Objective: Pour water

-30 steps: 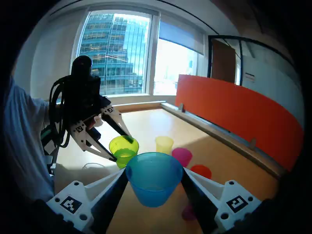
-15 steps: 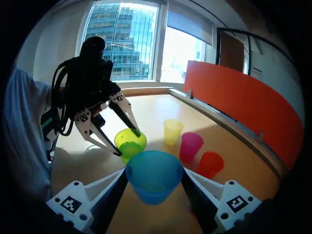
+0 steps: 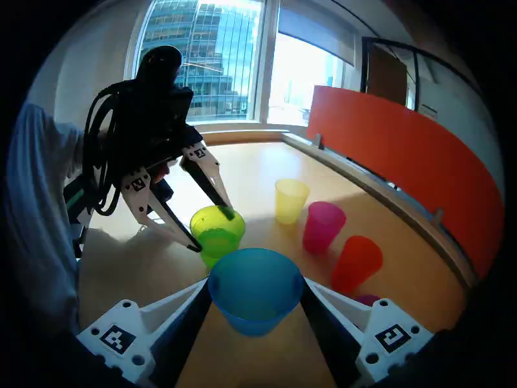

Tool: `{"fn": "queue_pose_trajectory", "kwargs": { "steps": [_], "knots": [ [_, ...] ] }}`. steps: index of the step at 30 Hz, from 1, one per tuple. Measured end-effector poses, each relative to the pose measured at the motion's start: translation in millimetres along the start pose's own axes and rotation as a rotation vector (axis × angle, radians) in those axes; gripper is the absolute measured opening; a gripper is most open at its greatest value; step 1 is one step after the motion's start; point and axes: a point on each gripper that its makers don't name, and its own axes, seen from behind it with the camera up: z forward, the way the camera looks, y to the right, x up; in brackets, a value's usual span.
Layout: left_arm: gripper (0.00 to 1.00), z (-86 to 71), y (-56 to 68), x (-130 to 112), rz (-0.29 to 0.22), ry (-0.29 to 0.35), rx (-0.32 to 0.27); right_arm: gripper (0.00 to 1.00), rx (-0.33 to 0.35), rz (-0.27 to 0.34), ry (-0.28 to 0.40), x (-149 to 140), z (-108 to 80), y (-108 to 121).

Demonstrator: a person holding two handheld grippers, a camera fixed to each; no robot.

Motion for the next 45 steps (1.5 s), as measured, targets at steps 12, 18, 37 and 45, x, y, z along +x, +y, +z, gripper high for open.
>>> {"fn": "queue_pose_trajectory", "kwargs": {
  "steps": [12,18,37,45],
  "knots": [
    [0.87,2.8,0.3,-11,-0.019,-0.001,-0.006,0.94,-0.003,-0.008,-0.027,-12,2.9,0],
    [0.88,1.6,0.6,-14,-0.022,0.0,-0.005,0.94,-0.003,-0.011,-0.031,-13,5.5,-2],
    [0.98,-8.6,-6.6,-29,-0.058,-0.025,0.023,0.94,0.001,0.01,-0.031,-26,14.7,-6],
    [0.98,-22.0,-6.5,-35,-0.09,-0.008,0.038,0.94,0.012,0.039,-0.028,-32,23.5,-10]
  ]
}}
